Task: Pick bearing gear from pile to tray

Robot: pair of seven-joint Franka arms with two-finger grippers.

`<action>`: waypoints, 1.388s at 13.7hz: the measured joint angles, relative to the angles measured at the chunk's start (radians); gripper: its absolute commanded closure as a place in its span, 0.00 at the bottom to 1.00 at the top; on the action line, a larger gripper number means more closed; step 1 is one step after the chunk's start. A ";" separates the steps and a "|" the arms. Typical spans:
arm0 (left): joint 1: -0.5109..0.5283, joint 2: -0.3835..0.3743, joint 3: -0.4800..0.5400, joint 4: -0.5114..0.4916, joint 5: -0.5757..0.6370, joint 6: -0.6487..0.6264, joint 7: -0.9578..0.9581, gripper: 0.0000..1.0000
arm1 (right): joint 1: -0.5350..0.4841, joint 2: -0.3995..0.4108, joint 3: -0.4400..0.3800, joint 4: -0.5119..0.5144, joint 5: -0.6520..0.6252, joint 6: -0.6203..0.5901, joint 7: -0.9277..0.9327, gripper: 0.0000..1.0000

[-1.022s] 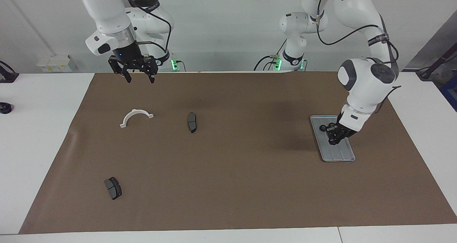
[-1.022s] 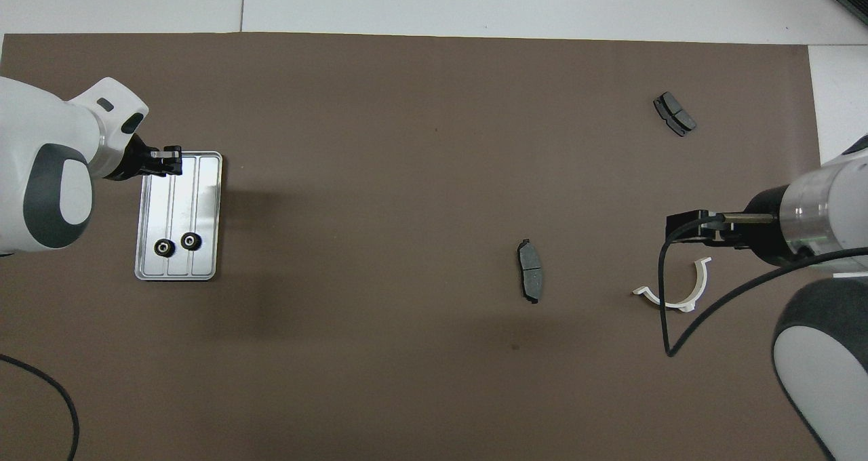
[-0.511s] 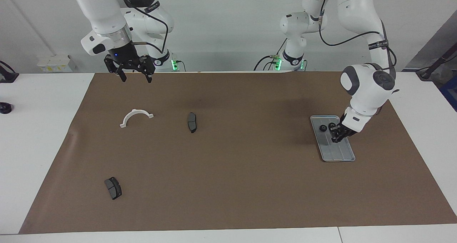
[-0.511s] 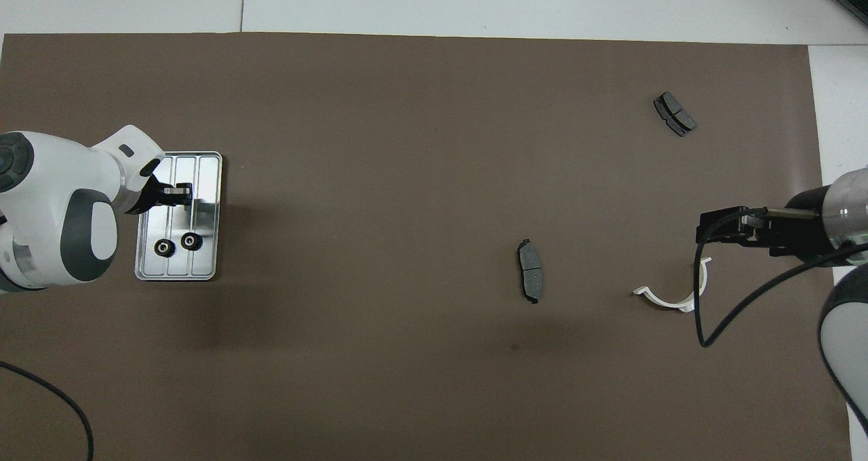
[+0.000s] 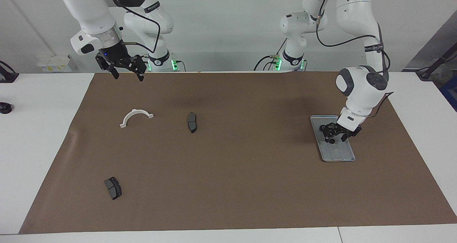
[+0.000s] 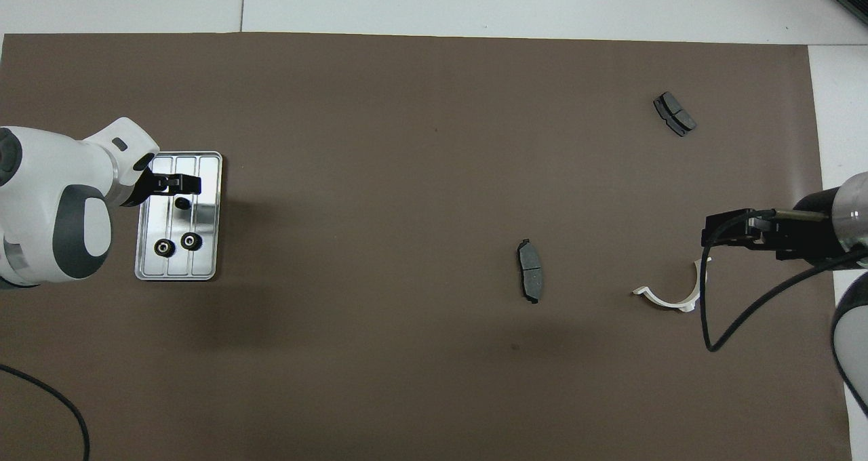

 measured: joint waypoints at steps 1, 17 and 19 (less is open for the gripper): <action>-0.002 -0.019 -0.004 0.029 0.000 -0.062 0.002 0.00 | -0.004 0.000 -0.002 0.002 0.000 0.000 -0.001 0.00; -0.114 -0.239 0.003 0.404 0.003 -0.799 -0.023 0.00 | 0.204 0.133 -0.206 0.181 -0.042 -0.149 -0.053 0.00; -0.114 -0.239 0.004 0.395 0.003 -0.798 -0.023 0.00 | 0.214 0.142 -0.207 0.192 -0.049 -0.172 -0.053 0.00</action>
